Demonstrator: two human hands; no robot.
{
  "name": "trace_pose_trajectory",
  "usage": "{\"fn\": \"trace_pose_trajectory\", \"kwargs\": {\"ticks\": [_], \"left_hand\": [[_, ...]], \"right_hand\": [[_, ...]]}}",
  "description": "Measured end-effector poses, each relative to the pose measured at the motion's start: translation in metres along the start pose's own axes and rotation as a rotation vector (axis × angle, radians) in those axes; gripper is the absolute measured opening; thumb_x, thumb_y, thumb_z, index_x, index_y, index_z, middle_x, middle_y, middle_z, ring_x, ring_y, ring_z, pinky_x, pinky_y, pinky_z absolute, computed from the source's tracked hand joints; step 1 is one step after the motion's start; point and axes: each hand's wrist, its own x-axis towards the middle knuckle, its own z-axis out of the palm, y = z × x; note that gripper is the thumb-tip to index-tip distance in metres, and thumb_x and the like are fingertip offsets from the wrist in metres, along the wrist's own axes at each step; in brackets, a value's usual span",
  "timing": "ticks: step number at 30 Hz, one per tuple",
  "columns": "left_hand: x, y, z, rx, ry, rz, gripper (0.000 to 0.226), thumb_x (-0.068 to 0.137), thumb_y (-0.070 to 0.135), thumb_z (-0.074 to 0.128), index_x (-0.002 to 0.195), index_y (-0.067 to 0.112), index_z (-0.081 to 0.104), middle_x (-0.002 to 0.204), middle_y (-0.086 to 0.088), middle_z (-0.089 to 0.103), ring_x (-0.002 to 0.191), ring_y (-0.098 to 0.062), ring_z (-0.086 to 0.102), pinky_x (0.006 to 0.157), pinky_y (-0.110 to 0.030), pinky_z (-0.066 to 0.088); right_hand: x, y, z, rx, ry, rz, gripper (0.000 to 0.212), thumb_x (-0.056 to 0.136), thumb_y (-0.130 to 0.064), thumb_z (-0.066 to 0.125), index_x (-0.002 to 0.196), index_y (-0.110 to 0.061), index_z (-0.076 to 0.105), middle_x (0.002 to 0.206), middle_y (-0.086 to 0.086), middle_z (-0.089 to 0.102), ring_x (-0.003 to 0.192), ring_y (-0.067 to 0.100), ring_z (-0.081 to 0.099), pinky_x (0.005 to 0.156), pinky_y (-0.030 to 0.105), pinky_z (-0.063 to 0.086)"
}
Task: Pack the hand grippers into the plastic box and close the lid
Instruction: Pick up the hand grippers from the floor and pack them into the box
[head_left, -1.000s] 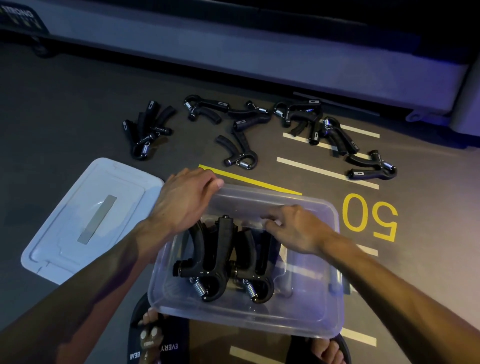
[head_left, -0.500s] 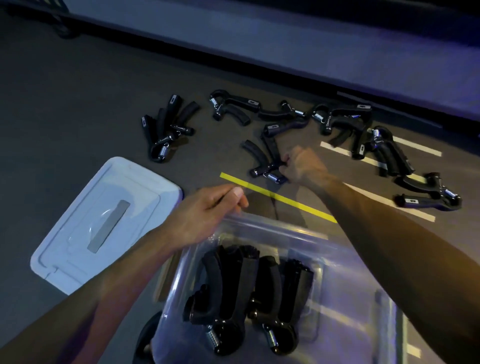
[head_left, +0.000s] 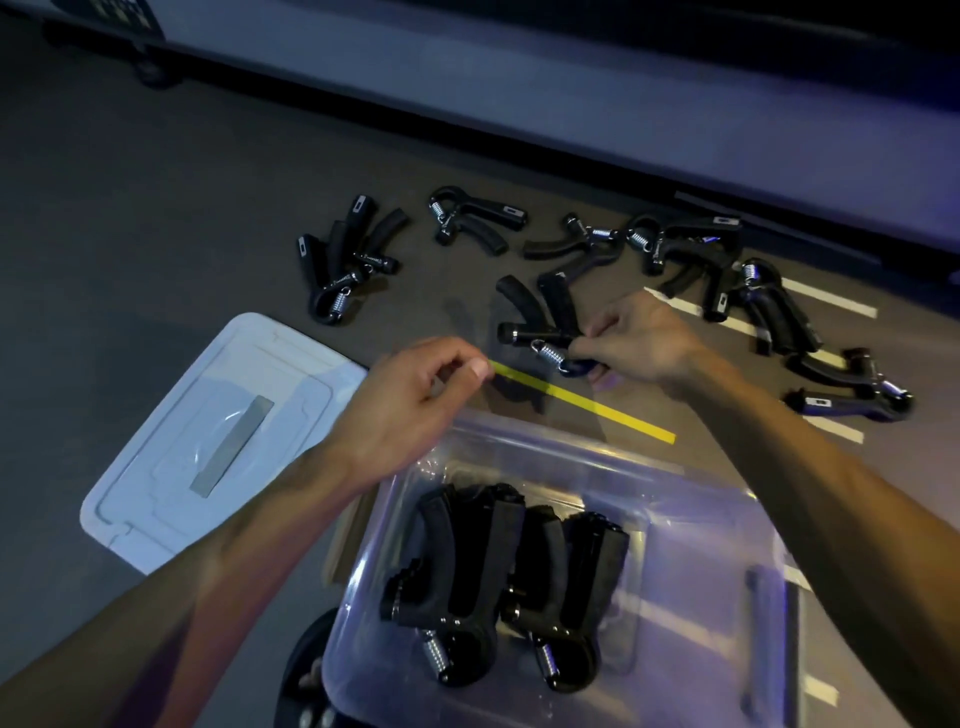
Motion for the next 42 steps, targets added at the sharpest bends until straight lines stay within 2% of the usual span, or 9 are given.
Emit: {"fn": "trace_pose_trajectory", "kwargs": {"ticks": [6, 10, 14, 22, 25, 28, 33, 36, 42], "left_hand": [[-0.010, 0.037, -0.005, -0.142, 0.110, -0.005, 0.038, 0.090, 0.060, 0.052, 0.105, 0.030, 0.070, 0.092, 0.015, 0.074, 0.091, -0.006, 0.069, 0.083, -0.028, 0.052], [-0.023, 0.052, 0.001, -0.240, 0.047, 0.049, 0.020, 0.090, 0.040, 0.060, 0.097, 0.024, 0.069, 0.080, 0.013, 0.073, 0.076, -0.002, 0.065, 0.077, -0.026, 0.051], [-0.044, 0.058, 0.007, -0.243, -0.042, 0.071, 0.009, 0.095, 0.027, 0.064, 0.100, 0.020, 0.069, 0.082, 0.009, 0.073, 0.077, -0.003, 0.066, 0.078, -0.025, 0.049], [-0.071, 0.081, 0.028, -0.176, -0.145, 0.108, 0.016, 0.096, 0.023, 0.066, 0.110, 0.017, 0.070, 0.091, -0.006, 0.074, 0.083, -0.020, 0.068, 0.082, -0.034, 0.054], [-0.073, 0.081, 0.029, -0.100, -0.144, 0.155, 0.017, 0.094, 0.026, 0.069, 0.109, 0.021, 0.072, 0.083, 0.004, 0.073, 0.076, 0.001, 0.065, 0.076, -0.022, 0.052], [-0.067, 0.072, 0.025, 0.021, -0.025, 0.238, 0.015, 0.095, 0.030, 0.067, 0.109, 0.026, 0.073, 0.091, 0.016, 0.070, 0.092, 0.001, 0.062, 0.085, -0.015, 0.044], [-0.052, 0.045, 0.022, 0.135, 0.128, 0.219, 0.023, 0.096, 0.040, 0.053, 0.109, 0.031, 0.070, 0.100, 0.016, 0.063, 0.100, -0.010, 0.056, 0.098, -0.034, 0.043], [-0.053, 0.032, 0.030, 0.211, 0.112, 0.188, 0.029, 0.097, 0.045, 0.046, 0.112, 0.032, 0.067, 0.107, 0.016, 0.062, 0.104, -0.016, 0.052, 0.098, -0.048, 0.042], [-0.057, 0.023, 0.037, 0.308, 0.102, 0.187, 0.029, 0.101, 0.042, 0.044, 0.119, 0.033, 0.064, 0.117, 0.016, 0.057, 0.111, -0.013, 0.045, 0.093, -0.038, 0.034]], "right_hand": [[-0.100, -0.011, 0.003, 0.095, 0.199, -0.273, 0.019, 0.077, -0.016, 0.080, 0.086, -0.013, 0.063, 0.068, 0.003, 0.069, 0.054, 0.024, 0.072, 0.059, 0.049, 0.061], [-0.146, -0.001, 0.007, 0.060, 0.248, -0.375, 0.024, 0.073, -0.028, 0.082, 0.083, -0.019, 0.062, 0.068, 0.003, 0.071, 0.056, 0.021, 0.070, 0.059, 0.040, 0.059], [-0.176, 0.006, -0.007, 0.465, 0.005, -0.238, 0.019, 0.090, -0.021, 0.070, 0.083, -0.005, 0.062, 0.074, 0.010, 0.064, 0.053, 0.023, 0.062, 0.052, 0.036, 0.056], [-0.192, 0.020, -0.023, 0.480, 0.042, -0.207, 0.023, 0.097, -0.031, 0.061, 0.104, -0.009, 0.059, 0.071, -0.004, 0.063, 0.052, 0.021, 0.052, 0.041, 0.024, 0.038], [-0.194, 0.026, -0.024, 0.428, 0.056, -0.257, 0.019, 0.098, -0.025, 0.060, 0.109, -0.010, 0.060, 0.077, 0.002, 0.067, 0.051, 0.021, 0.053, 0.041, 0.026, 0.041], [-0.195, 0.042, -0.027, 0.337, 0.021, -0.236, 0.017, 0.097, -0.019, 0.062, 0.108, -0.005, 0.059, 0.079, 0.008, 0.068, 0.053, 0.023, 0.058, 0.044, 0.031, 0.049], [-0.193, 0.072, 0.001, 0.066, -0.120, -0.060, 0.017, 0.098, -0.016, 0.061, 0.104, -0.001, 0.058, 0.074, 0.021, 0.072, 0.061, 0.037, 0.071, 0.063, 0.052, 0.061], [-0.189, 0.086, 0.030, 0.041, -0.160, 0.061, 0.014, 0.100, -0.016, 0.058, 0.103, -0.003, 0.054, 0.070, 0.021, 0.072, 0.061, 0.035, 0.072, 0.068, 0.050, 0.062], [-0.186, 0.097, 0.050, 0.167, -0.127, 0.141, 0.011, 0.100, -0.013, 0.056, 0.104, -0.003, 0.055, 0.083, 0.030, 0.070, 0.062, 0.038, 0.070, 0.069, 0.055, 0.061]]}}
